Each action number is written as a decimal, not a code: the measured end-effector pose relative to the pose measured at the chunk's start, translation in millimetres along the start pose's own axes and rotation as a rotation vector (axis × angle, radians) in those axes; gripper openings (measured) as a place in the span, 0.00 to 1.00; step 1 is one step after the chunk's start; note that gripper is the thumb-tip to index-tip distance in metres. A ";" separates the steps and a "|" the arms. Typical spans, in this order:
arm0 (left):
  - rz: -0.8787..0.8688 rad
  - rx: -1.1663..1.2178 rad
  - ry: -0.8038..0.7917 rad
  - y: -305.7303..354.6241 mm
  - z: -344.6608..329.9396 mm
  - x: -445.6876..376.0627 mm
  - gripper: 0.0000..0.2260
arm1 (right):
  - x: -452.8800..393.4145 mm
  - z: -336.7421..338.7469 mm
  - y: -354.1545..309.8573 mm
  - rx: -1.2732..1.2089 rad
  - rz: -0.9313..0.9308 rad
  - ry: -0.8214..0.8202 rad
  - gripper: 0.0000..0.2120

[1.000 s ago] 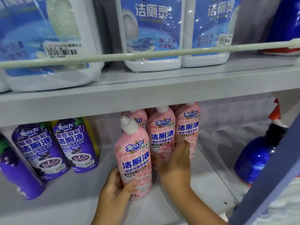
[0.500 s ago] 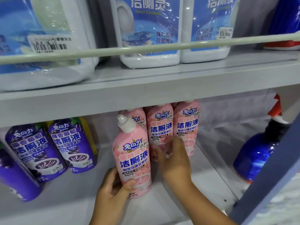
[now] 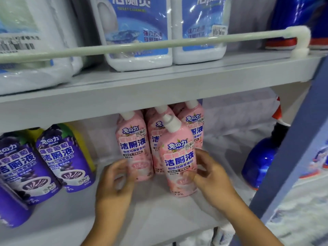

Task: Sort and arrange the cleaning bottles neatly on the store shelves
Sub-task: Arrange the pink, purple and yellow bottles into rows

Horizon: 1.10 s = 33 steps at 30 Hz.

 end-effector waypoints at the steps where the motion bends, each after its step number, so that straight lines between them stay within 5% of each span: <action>1: 0.046 0.006 0.049 -3.0 3.3 -7.6 0.19 | -2.3 10.2 1.6 0.013 0.009 0.048 0.25; 10: 0.095 -0.055 -0.031 -6.7 -14.2 -29.2 0.15 | -12.0 25.8 20.2 -0.222 0.011 0.249 0.21; 15: 0.092 -0.063 -0.048 -10.5 -14.6 -28.6 0.18 | -0.7 10.9 21.8 0.035 0.066 0.405 0.33; 20: 0.123 -0.048 -0.033 -15.6 -15.6 -30.4 0.18 | -4.4 -1.4 29.3 0.032 0.056 0.408 0.44; 29: 0.118 -0.024 -0.051 -24.2 -15.9 -34.7 0.20 | -14.4 5.9 41.5 0.074 0.047 0.293 0.44; 33: 0.140 -0.016 -0.064 -23.2 -11.3 -37.3 0.18 | -5.8 2.9 30.9 0.011 -0.010 0.369 0.36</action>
Point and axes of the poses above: each hand's wrist, its own x-axis away from the middle knuckle, its own z-axis out of the back of the hand, y = z × x, the point moved 4 cm from there along -x, towards the middle knuckle
